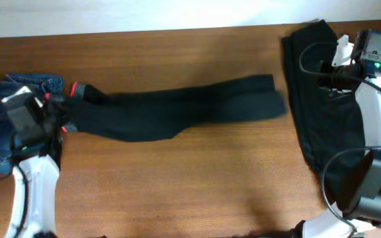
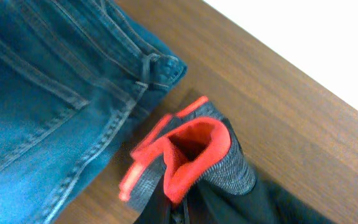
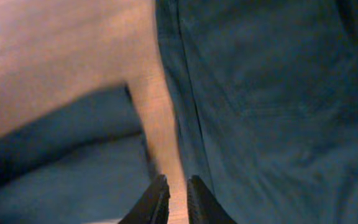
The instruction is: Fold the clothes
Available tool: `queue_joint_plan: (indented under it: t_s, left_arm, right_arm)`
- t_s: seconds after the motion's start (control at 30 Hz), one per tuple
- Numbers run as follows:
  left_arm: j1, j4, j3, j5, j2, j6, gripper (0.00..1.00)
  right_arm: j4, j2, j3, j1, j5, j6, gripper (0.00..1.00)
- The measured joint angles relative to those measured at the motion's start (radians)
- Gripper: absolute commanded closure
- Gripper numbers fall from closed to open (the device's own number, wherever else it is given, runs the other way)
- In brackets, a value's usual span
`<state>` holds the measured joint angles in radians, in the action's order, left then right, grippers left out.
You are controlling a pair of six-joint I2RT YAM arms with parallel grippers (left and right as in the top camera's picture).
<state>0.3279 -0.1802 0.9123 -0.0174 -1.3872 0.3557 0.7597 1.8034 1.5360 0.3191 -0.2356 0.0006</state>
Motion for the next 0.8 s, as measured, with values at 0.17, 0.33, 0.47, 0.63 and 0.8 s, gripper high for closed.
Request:
queue_joint_plan:
  t_s: [0.17,0.33,0.47,0.63,0.8]
  left_arm:
    - [-0.023,0.105,0.000,-0.003,-0.103,0.000,0.99]
    - [-0.023,0.170,0.000,-0.010,-0.142,0.000,0.99]
    - [-0.023,0.157,0.000,-0.010,-0.143,0.000,0.99]
    - [-0.023,0.117,0.000,-0.011,-0.143,0.000,0.99]
    - [-0.023,0.113,0.000,-0.014,-0.143,0.000,0.99]
  right_arm:
    - [-0.056,0.051,0.000,-0.026,-0.022,0.001,0.83]
    - [-0.072,0.079,0.000,-0.083,-0.029,0.003,0.82]
    - [-0.030,0.101,0.001,-0.107,-0.030,0.003,0.79]
    - [0.021,0.196,0.002,-0.110,-0.033,0.003,0.79]
    - [0.060,0.306,0.002,-0.117,-0.043,0.002,0.79]
